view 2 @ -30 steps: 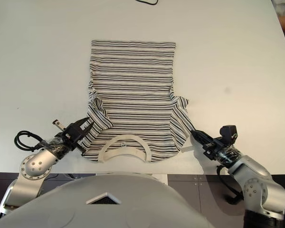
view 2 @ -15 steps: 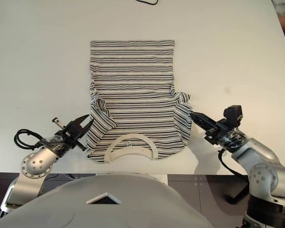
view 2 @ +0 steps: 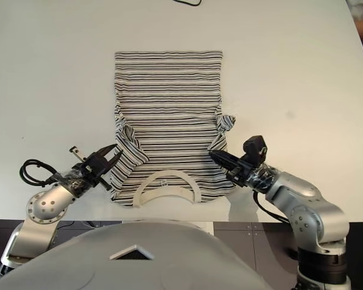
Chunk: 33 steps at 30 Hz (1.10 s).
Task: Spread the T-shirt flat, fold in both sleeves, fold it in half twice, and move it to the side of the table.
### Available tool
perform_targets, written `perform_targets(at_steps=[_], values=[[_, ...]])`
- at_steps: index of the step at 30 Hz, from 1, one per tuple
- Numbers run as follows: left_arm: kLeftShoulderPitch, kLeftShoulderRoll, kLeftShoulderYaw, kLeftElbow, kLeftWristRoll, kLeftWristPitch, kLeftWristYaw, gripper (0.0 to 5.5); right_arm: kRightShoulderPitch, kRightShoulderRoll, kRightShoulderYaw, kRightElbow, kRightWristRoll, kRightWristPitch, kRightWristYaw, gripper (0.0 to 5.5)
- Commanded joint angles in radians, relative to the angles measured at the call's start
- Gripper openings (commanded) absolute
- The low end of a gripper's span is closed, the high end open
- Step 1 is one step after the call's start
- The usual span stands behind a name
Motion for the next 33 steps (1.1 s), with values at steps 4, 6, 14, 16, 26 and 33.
perform_targets(at_steps=[4,6,14,16,26,33], values=[[-0.023,0.012,-0.009,-0.001,0.019,-0.001,-0.015,0.95,0.012,-0.031,0.091,-0.007,-0.095,-0.068,0.038,0.16],[-0.031,0.013,-0.011,0.002,0.021,-0.003,-0.019,0.95,0.001,-0.02,0.113,-0.004,-0.112,-0.075,0.03,0.16],[-0.044,0.025,-0.016,0.024,0.046,-0.028,-0.021,0.95,-0.043,-0.022,0.102,-0.008,-0.11,-0.103,0.046,0.34],[-0.051,0.026,-0.015,0.031,0.049,-0.034,-0.021,0.95,-0.059,-0.034,0.103,-0.016,-0.103,-0.098,0.062,0.49],[0.033,0.127,0.058,0.006,0.014,-0.147,-0.099,0.95,-0.125,-0.122,0.02,0.117,-0.116,-0.181,0.184,0.49],[0.09,0.162,0.013,0.058,0.07,-0.286,-0.115,0.95,-0.002,-0.125,0.212,0.257,-0.39,-0.432,0.222,0.49]])
